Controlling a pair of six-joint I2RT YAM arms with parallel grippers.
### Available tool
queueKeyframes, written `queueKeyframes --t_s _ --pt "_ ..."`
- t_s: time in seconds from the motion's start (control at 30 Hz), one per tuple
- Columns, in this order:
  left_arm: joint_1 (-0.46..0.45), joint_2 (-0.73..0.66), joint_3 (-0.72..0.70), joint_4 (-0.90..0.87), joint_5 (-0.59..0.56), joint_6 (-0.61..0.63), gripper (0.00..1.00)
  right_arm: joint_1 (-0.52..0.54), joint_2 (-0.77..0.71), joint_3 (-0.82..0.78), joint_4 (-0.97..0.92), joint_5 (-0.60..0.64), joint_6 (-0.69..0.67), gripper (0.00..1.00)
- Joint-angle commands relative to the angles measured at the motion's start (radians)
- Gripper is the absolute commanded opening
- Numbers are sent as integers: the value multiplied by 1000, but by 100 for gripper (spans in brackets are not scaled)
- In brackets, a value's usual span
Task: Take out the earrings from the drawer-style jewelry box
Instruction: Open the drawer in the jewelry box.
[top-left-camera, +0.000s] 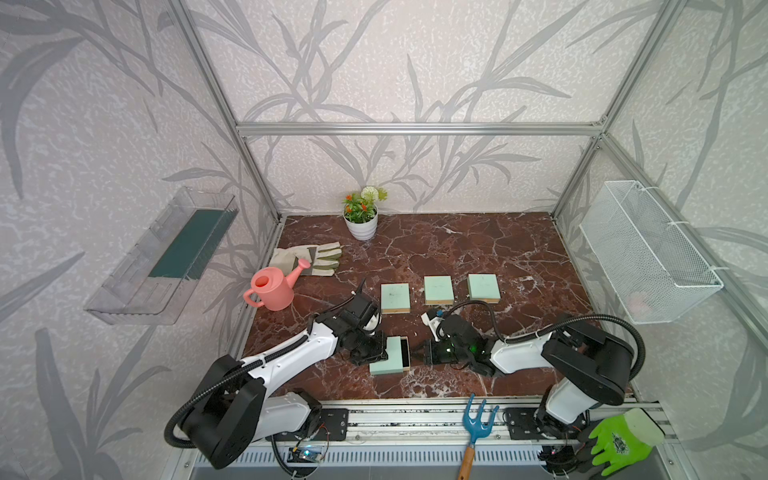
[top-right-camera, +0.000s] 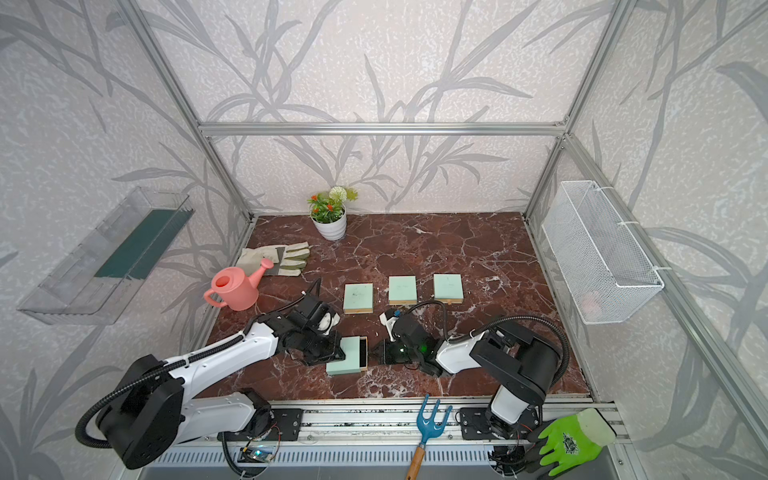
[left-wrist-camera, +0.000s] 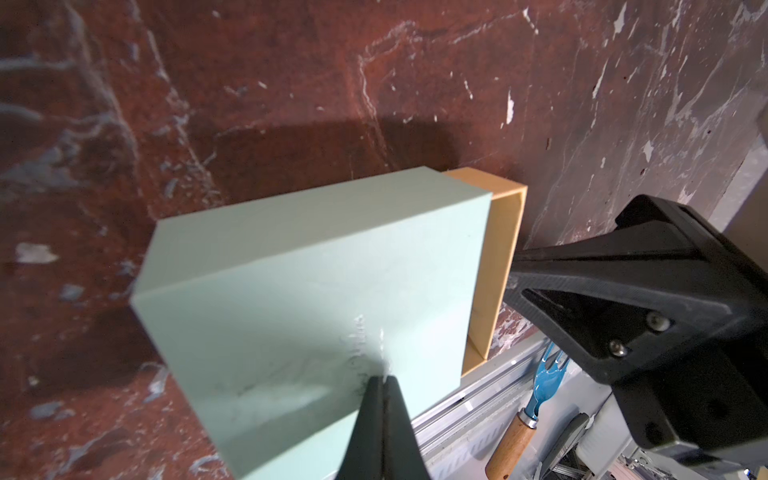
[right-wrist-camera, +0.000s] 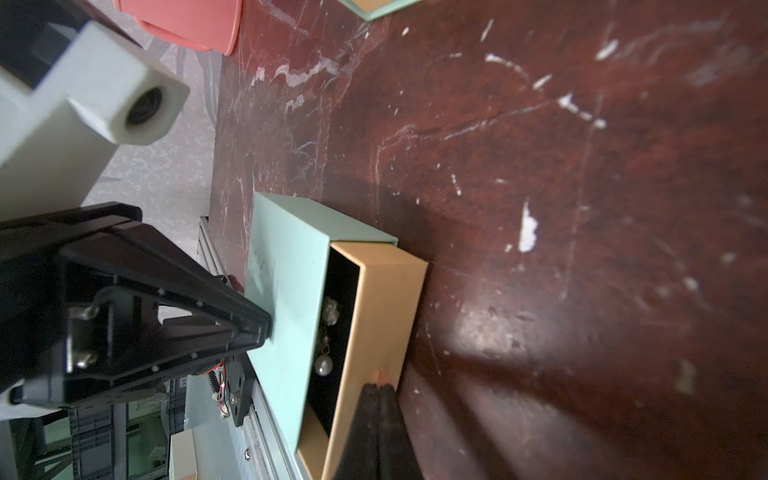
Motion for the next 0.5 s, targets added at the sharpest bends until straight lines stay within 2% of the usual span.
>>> queueKeyframes --t_s 0.0,0.47 --pt "-1 17 1 -65 -69 13 0 -22 -39 -16 -61 31 -25 0" --pt "-3 20 2 -67 -71 13 0 -49 -98 -50 -130 67 -36 0"
